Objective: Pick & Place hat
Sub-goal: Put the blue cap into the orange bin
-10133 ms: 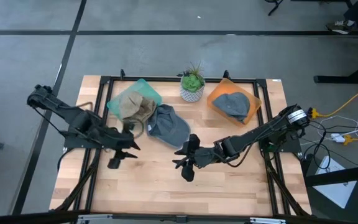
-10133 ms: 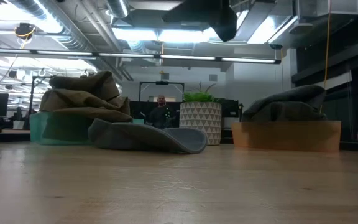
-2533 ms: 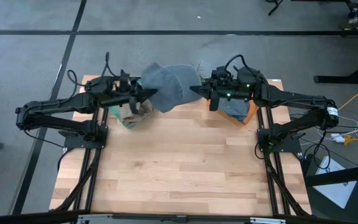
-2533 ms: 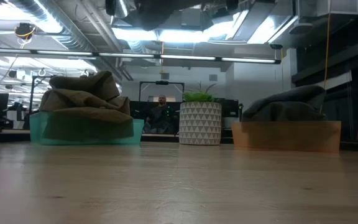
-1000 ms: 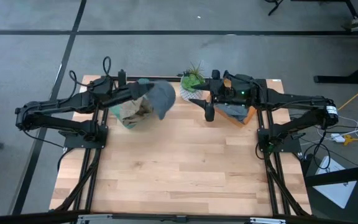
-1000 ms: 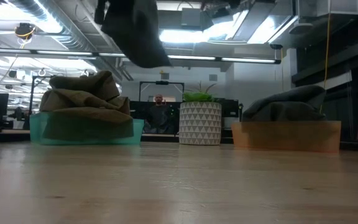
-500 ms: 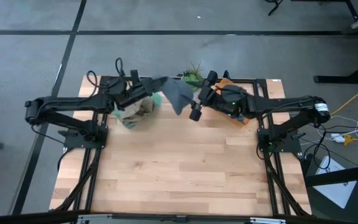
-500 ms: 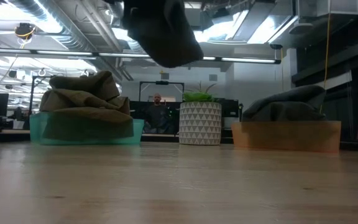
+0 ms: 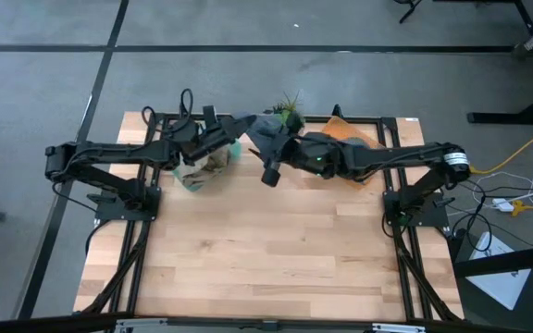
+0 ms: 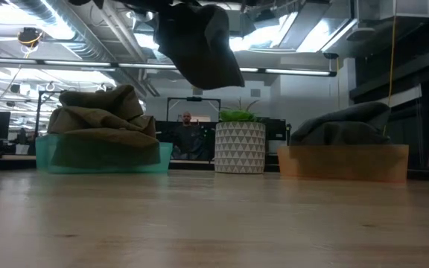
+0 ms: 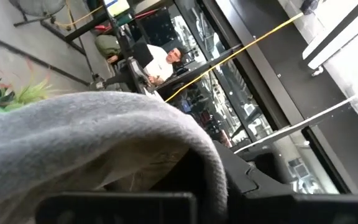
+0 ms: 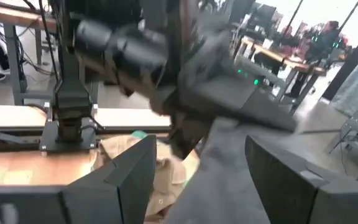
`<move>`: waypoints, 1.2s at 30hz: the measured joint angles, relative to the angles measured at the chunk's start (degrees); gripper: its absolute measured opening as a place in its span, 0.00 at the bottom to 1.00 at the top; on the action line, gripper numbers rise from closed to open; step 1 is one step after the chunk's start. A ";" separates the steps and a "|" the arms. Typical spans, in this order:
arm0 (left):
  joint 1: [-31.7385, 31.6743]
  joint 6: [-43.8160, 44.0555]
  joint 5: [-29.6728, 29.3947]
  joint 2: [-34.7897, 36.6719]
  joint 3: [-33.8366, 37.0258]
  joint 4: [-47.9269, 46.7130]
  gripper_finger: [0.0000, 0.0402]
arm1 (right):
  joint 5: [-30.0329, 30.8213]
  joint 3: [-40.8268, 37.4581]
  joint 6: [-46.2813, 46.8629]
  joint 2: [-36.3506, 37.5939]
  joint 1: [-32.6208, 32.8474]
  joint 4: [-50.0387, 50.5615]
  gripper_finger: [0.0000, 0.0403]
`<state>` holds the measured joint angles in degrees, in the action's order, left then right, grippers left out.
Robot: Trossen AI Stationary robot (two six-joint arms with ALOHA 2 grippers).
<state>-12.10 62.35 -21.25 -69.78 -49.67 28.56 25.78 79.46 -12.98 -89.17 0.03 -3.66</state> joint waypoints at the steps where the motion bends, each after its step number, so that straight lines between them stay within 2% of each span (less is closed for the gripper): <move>1: 0.00 -0.81 0.22 0.00 0.00 0.29 0.03 | 0.02 0.15 0.63 -0.74 0.00 0.04 0.60; 4: 0.11 -1.43 0.70 0.02 0.00 0.67 0.02 | 2.42 0.74 0.61 -2.51 -0.24 -0.25 0.60; 10: 0.28 -0.56 1.35 0.02 0.00 0.88 0.05 | 16.56 1.89 -3.75 -4.39 -0.21 0.01 0.60; 15: 0.37 -0.14 3.54 0.02 0.00 0.97 0.05 | 19.50 2.01 -5.68 -4.02 -0.22 -0.22 0.56; 18: 0.39 -0.80 5.77 0.02 0.00 1.32 0.04 | 19.49 2.01 -5.63 -3.21 -0.22 -0.13 0.47; 22: 0.39 -0.76 7.87 0.07 0.00 1.61 0.06 | 19.67 2.01 -5.54 -2.73 -0.22 -0.33 0.26; 25: 0.42 0.22 7.01 0.06 0.00 1.62 0.06 | 19.60 2.01 -5.48 -2.43 -0.21 -0.28 0.10; 27: 0.44 0.34 5.84 0.07 0.00 1.66 0.04 | 19.11 2.01 -5.57 -2.32 0.07 -0.28 0.03; 30: 0.52 -0.43 3.87 0.09 0.00 1.76 0.02 | 17.69 2.01 -5.70 -2.03 0.79 -0.15 0.05; 36: 0.22 -1.24 2.01 0.20 0.00 1.73 0.03 | 16.45 2.01 -7.63 -1.89 1.87 0.83 0.24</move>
<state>-11.88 61.11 -19.24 -69.58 -49.67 30.29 42.23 81.47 -20.61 -91.07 1.91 -2.83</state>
